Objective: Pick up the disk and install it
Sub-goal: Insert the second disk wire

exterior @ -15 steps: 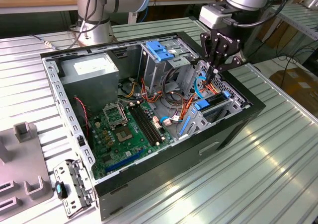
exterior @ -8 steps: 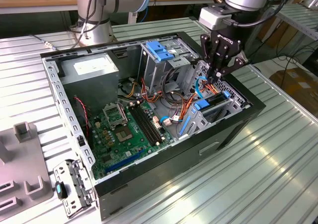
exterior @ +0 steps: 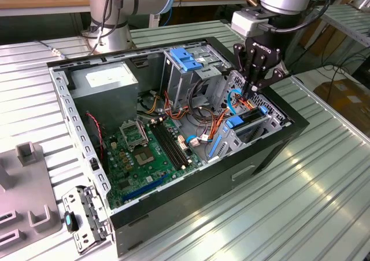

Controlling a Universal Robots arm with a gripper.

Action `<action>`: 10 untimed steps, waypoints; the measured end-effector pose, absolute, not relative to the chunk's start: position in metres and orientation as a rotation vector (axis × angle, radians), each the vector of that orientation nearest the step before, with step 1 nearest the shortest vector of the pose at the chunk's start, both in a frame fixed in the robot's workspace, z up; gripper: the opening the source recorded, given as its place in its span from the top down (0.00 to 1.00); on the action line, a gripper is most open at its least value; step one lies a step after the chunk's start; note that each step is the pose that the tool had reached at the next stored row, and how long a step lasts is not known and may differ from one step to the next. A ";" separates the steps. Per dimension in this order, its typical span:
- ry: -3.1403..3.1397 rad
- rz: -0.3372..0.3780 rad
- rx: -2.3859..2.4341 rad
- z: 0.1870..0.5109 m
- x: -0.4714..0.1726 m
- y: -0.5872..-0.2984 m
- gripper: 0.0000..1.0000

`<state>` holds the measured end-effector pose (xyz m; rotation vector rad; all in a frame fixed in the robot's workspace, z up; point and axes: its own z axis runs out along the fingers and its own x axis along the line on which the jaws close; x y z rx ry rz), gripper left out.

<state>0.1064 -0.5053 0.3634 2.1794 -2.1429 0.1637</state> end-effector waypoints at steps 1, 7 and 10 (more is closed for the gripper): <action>-2.143 0.163 2.180 0.363 0.106 -0.505 0.84; -2.146 0.159 2.182 0.361 0.106 -0.516 0.84; -2.154 0.143 2.190 0.360 0.104 -0.521 0.84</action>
